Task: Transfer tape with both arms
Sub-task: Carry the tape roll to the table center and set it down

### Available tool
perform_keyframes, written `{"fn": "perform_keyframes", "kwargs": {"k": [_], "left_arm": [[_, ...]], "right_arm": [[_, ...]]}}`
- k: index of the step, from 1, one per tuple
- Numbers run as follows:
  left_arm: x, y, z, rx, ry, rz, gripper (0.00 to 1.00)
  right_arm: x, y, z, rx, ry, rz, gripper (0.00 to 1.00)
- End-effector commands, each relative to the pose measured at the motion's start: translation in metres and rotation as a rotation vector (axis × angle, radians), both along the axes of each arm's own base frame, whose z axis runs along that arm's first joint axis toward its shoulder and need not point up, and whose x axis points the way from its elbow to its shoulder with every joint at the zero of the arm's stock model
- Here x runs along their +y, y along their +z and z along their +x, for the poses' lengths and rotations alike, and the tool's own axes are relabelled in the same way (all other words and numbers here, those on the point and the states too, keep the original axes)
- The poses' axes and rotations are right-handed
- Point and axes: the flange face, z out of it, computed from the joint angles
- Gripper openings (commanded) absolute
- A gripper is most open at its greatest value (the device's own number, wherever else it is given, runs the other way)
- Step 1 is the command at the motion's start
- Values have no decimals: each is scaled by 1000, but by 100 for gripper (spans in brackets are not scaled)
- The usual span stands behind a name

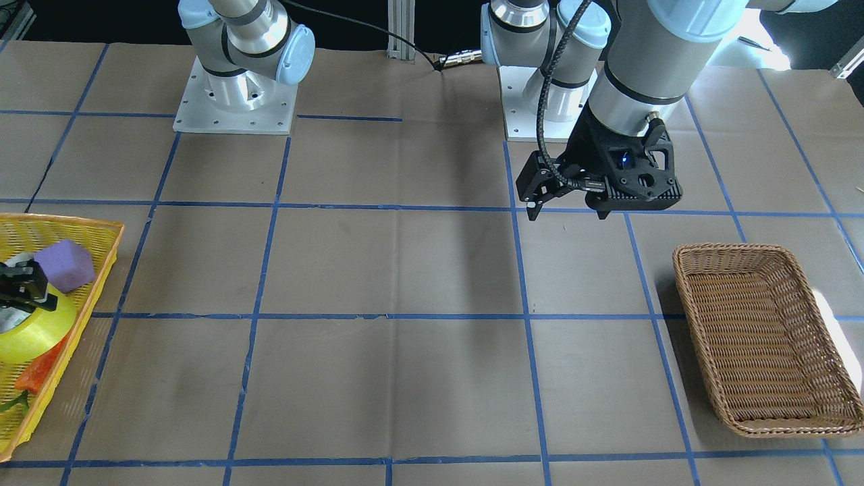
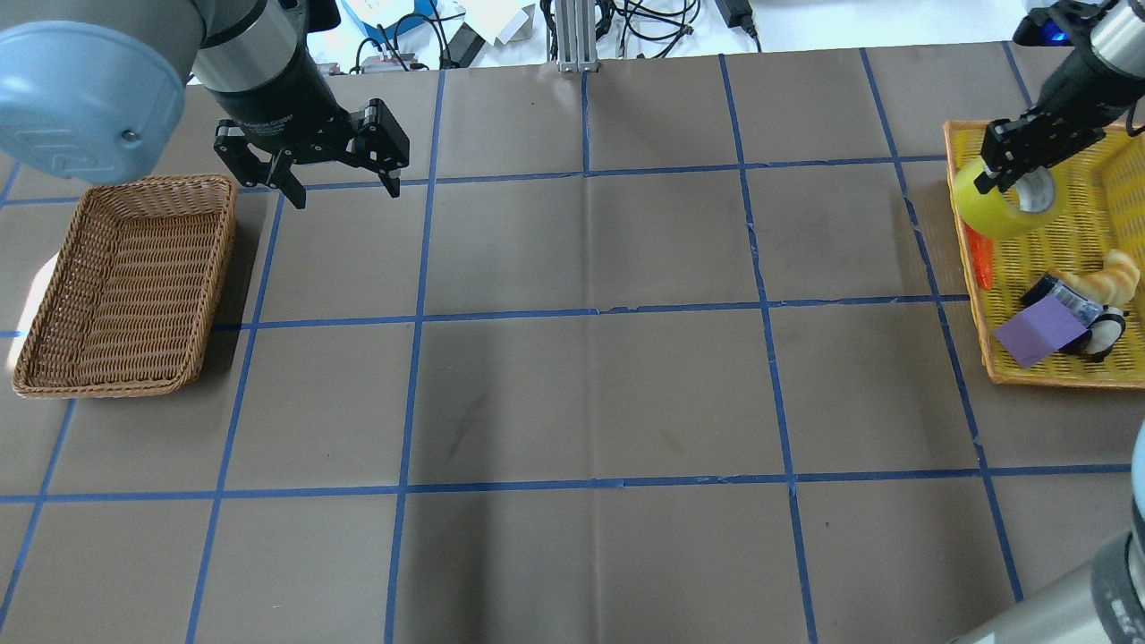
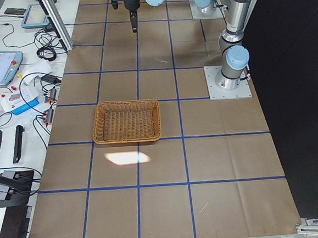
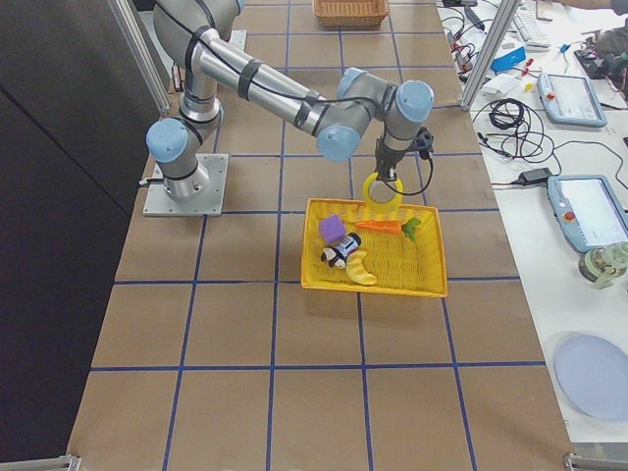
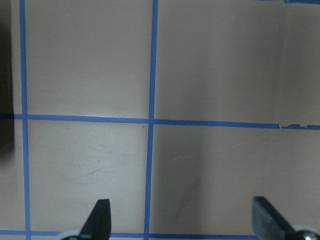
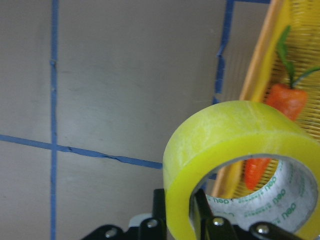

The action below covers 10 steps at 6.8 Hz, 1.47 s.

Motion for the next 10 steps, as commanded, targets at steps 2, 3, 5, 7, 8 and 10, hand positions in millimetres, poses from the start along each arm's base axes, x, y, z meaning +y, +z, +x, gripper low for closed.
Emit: {"fn": "perform_keyframes", "kwargs": {"k": [2, 3, 5, 7, 8, 10], "left_arm": [[1, 0, 0, 0, 1, 1, 100], [1, 0, 0, 0, 1, 1, 100], [1, 0, 0, 0, 1, 1, 100], [0, 0, 0, 0, 1, -1, 100], [0, 0, 1, 0, 2, -1, 100], [0, 0, 1, 1, 2, 1, 100]], "right_arm": [[26, -24, 212, 99, -10, 114, 2], [50, -38, 293, 111, -52, 146, 3], [104, -65, 423, 121, -153, 170, 6], [125, -83, 474, 89, -249, 208, 77], [120, -73, 467, 87, -218, 178, 100], [64, -55, 385, 66, -255, 142, 100]]}}
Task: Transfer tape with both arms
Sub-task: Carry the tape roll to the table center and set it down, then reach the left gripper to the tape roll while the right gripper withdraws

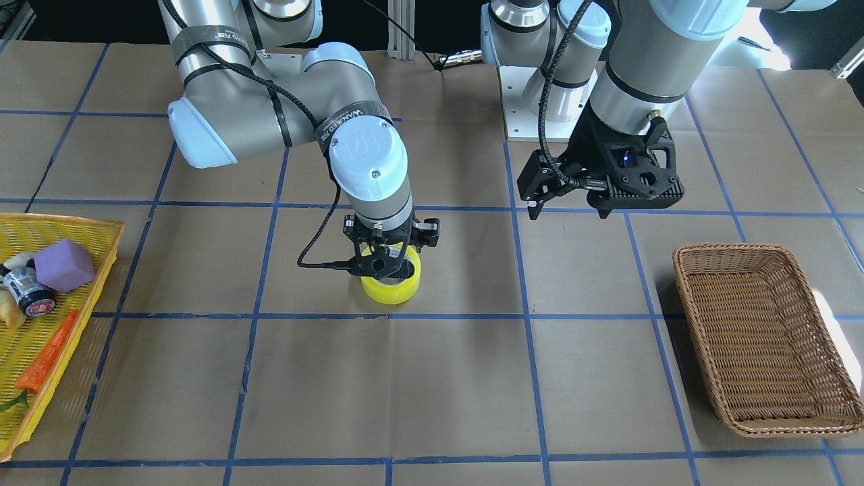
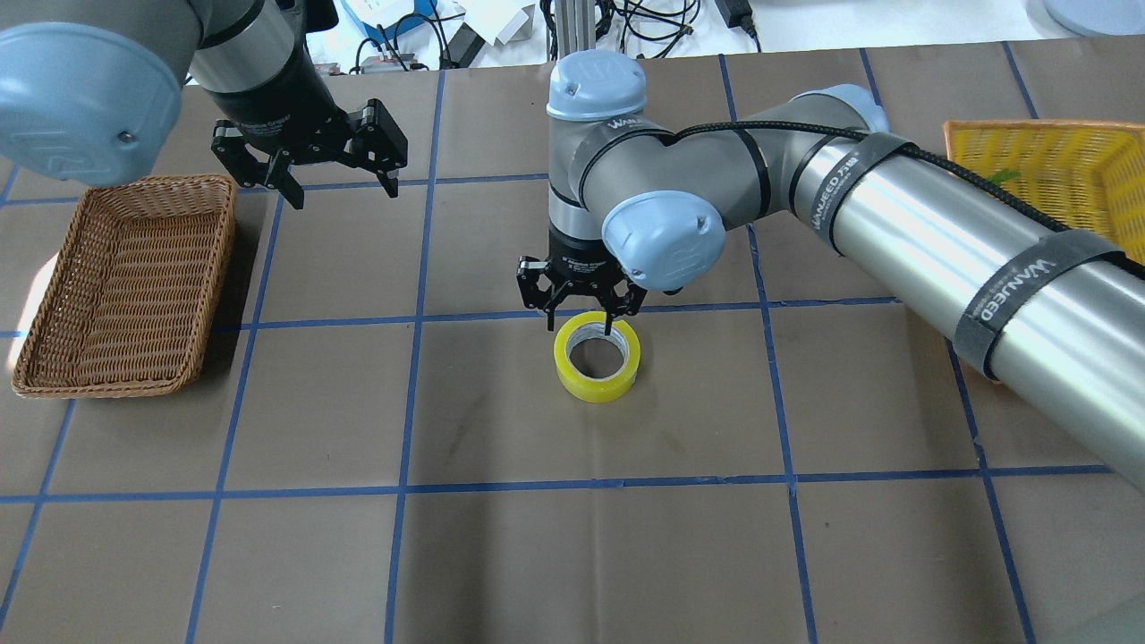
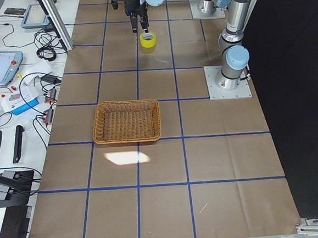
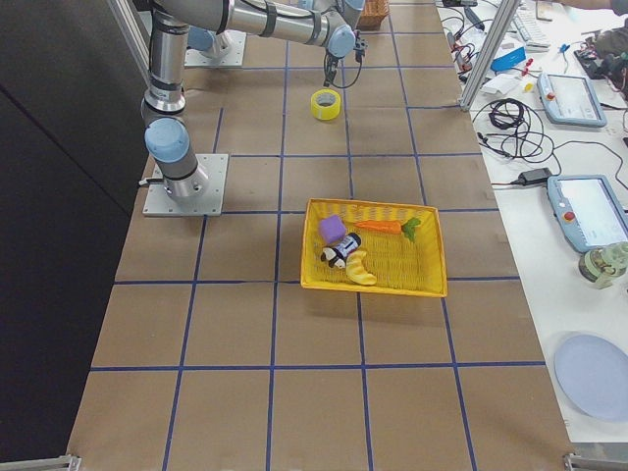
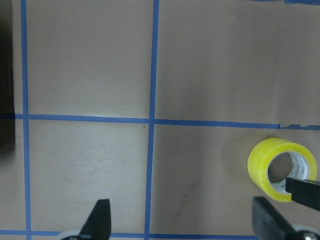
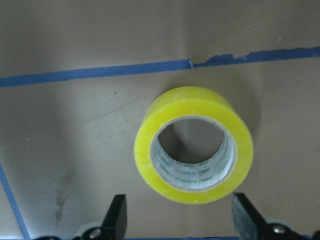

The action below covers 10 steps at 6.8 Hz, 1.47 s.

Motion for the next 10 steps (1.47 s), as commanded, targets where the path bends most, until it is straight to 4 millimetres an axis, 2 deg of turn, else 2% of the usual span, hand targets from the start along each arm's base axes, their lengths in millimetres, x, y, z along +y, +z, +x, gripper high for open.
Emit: {"fn": "perform_keyframes", "kwargs": {"k": [1, 2, 3, 4, 5, 6, 7, 8, 9, 10], "left_arm": [[3, -7, -1, -1, -4, 12, 100], [-7, -27, -6, 3, 9, 50, 100], [-18, -65, -23, 5, -10, 95, 100], [-20, -101, -64, 2, -26, 79, 100], [-16, -149, -117, 6, -14, 51, 100], [-1, -208, -159, 0, -58, 66, 100], [15, -255, -183, -9, -76, 96, 100], [32, -294, -194, -21, -77, 129, 100], [39, -305, -194, -17, -93, 146, 100], [41, -309, -194, -11, -122, 157, 93]], "right_arm": [[-44, 46, -107, -20, -40, -74, 100], [-55, 69, -161, -5, -28, -115, 100], [-48, 108, -211, 72, -47, -163, 100], [-29, 148, -236, 100, -30, -203, 100], [-14, 171, -257, 140, -7, -223, 100], [-12, 171, -264, 138, 28, -216, 100], [-7, 176, -263, 131, 31, -220, 100], [-5, 174, -256, 122, 36, -220, 100], [-6, 171, -255, 120, 32, -214, 100], [-7, 172, -256, 122, 34, -217, 100]]}}
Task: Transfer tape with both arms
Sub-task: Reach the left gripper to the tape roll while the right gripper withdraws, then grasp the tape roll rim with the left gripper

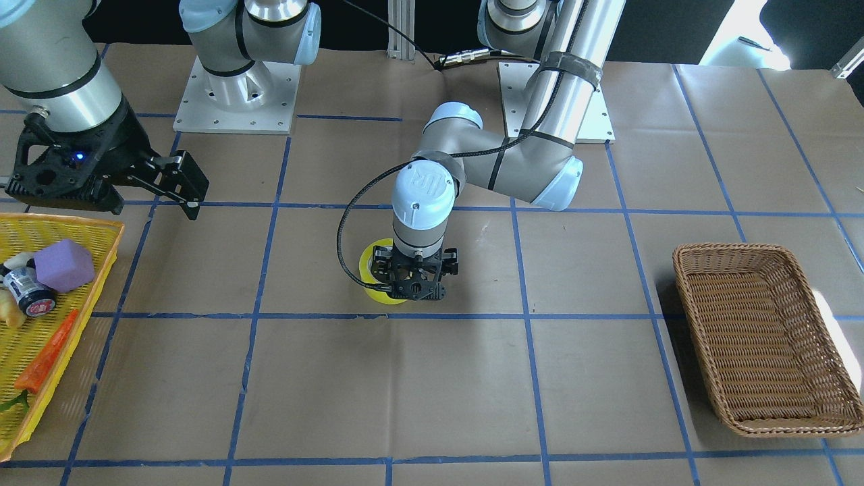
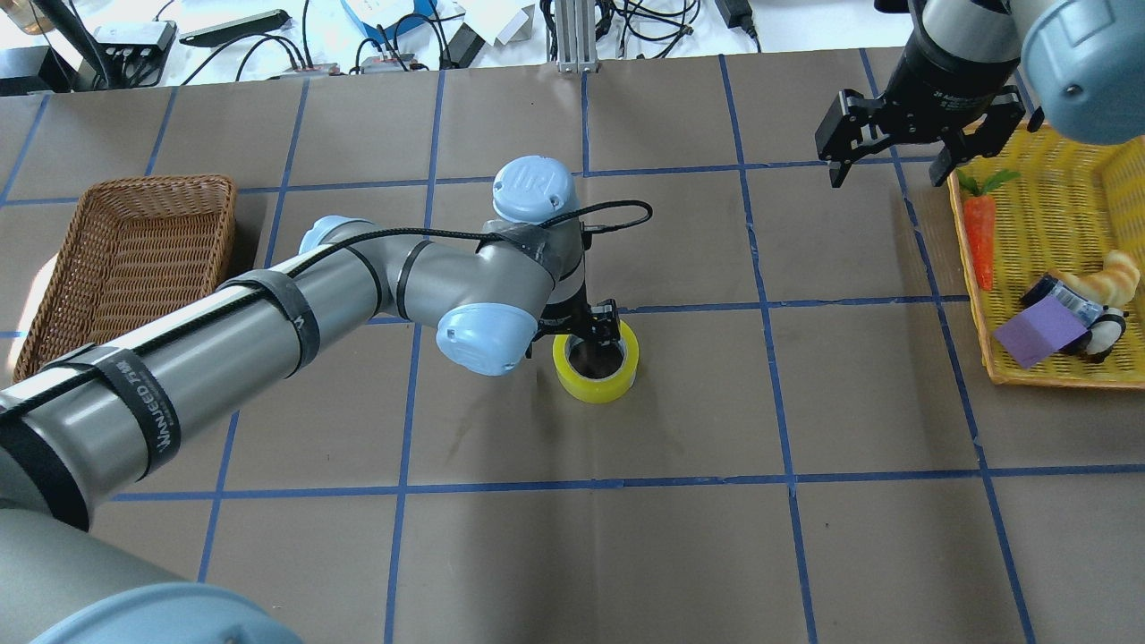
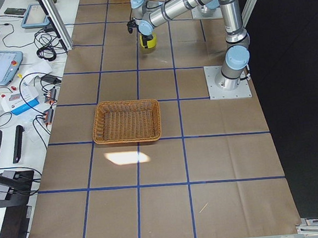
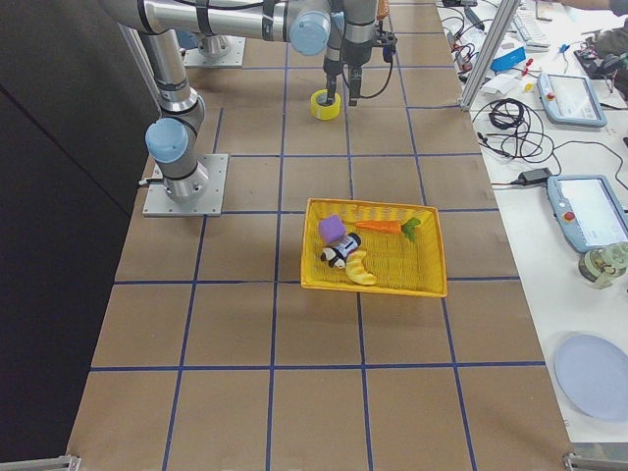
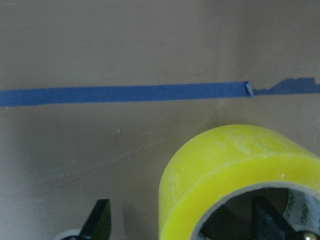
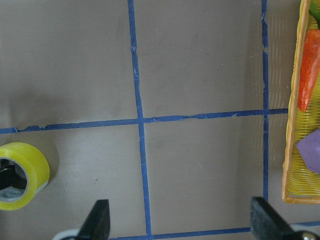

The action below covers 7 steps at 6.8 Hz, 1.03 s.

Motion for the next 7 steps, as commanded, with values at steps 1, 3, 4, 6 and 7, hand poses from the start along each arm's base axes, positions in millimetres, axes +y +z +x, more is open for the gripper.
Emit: {"fn": "perform_keyframes", "kwargs": {"k": [1, 3, 4, 6, 7], "left_arm": [[5, -8, -1, 13, -75, 10, 57], [3, 0, 1, 20, -74, -3, 1], [1, 7, 6, 21, -64, -12, 0], [-23, 58, 58, 14, 29, -53, 0], [-60, 98, 143, 9, 113, -113, 1]], "right_arm": [[0, 0, 0, 0, 1, 0, 100], [0, 0, 0, 1, 1, 0, 100], [1, 2, 1, 2, 2, -3, 100], [1, 1, 2, 0, 2, 0, 100], [1, 1, 2, 0, 2, 0, 100]]}}
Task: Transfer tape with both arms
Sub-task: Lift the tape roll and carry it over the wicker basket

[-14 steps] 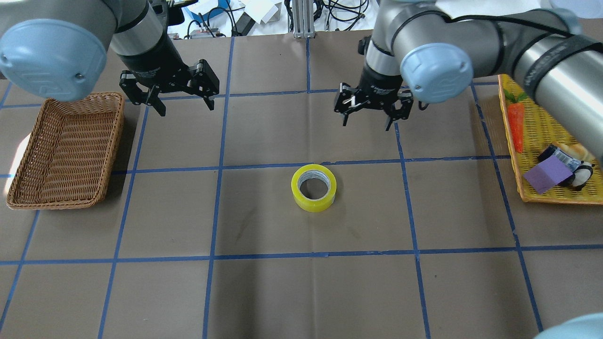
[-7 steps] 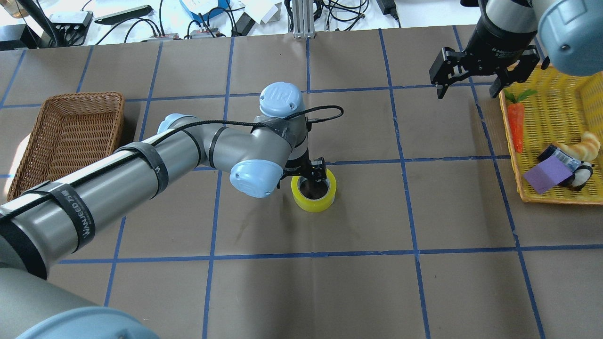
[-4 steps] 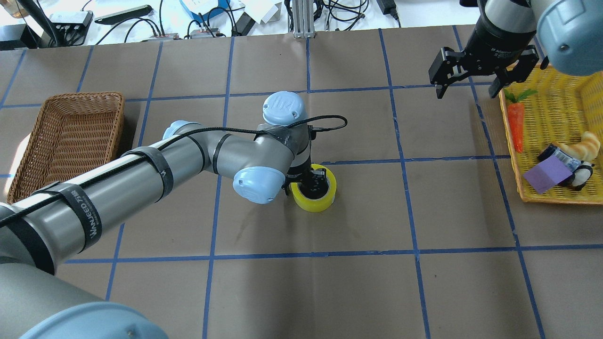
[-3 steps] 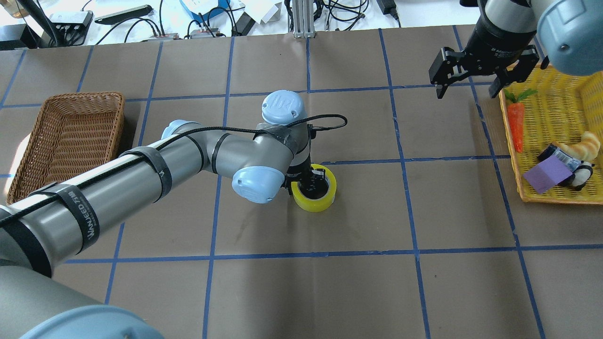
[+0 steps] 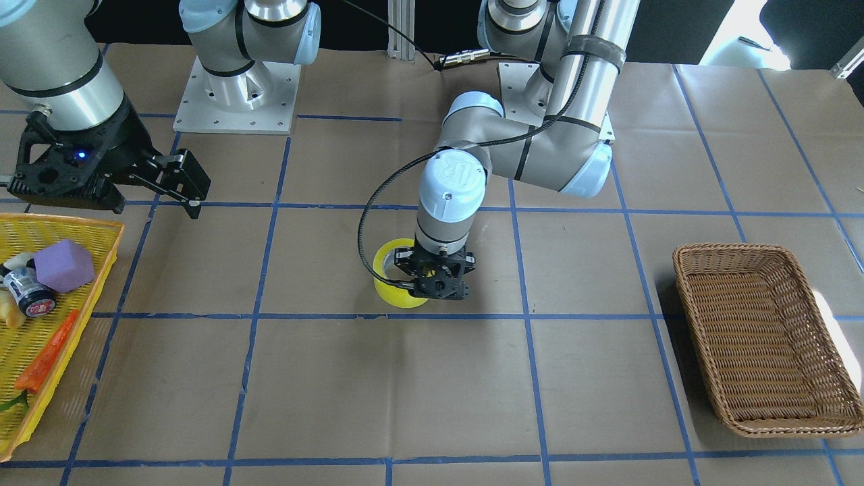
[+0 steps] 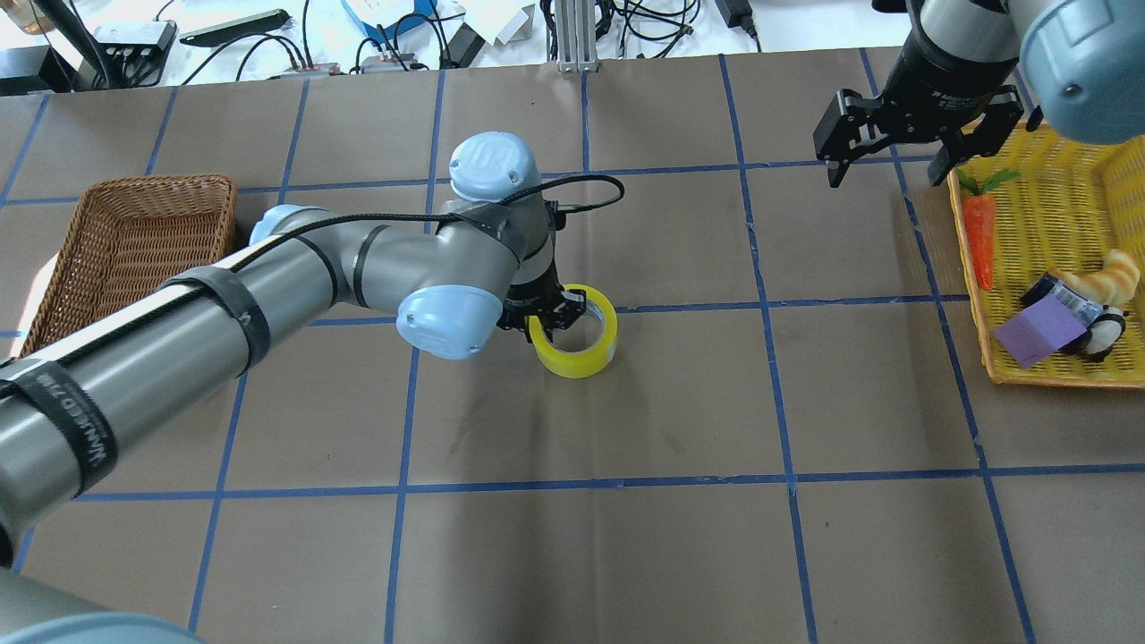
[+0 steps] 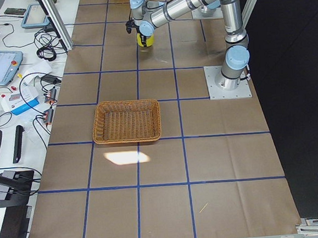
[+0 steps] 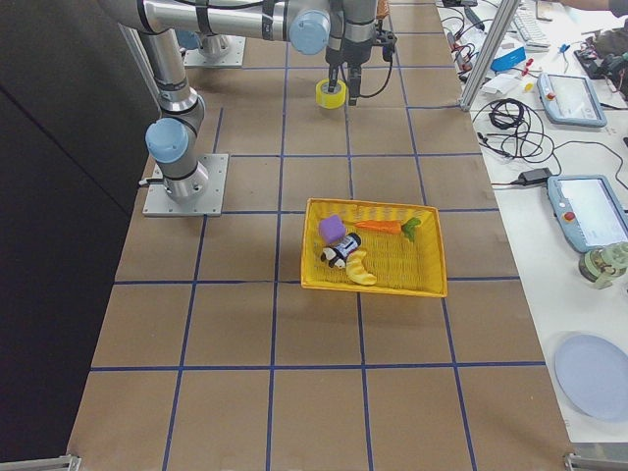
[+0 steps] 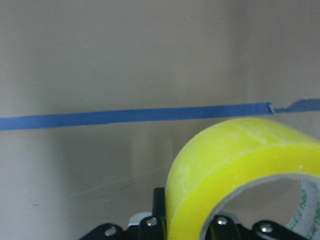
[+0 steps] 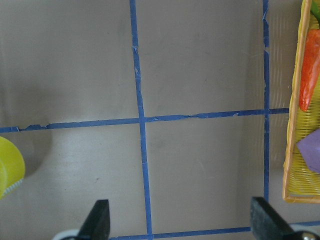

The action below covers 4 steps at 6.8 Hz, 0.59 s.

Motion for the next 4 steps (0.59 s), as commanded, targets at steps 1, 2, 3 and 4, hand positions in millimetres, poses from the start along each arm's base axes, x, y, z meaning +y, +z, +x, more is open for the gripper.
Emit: {"fn": "perform_keyframes", "kwargs": {"k": [1, 2, 3, 4], "left_arm": [[-72, 68, 164, 7, 107, -107, 1], [-96, 81, 225, -15, -22, -121, 2], [-111, 75, 322, -27, -142, -121, 2], [-101, 64, 436, -32, -209, -117, 2]], "right_arm": [[0, 0, 0, 0, 0, -1, 100], [0, 0, 0, -2, 0, -1, 100], [1, 1, 0, -2, 0, -2, 100], [0, 0, 0, -2, 1, -1, 100]]}}
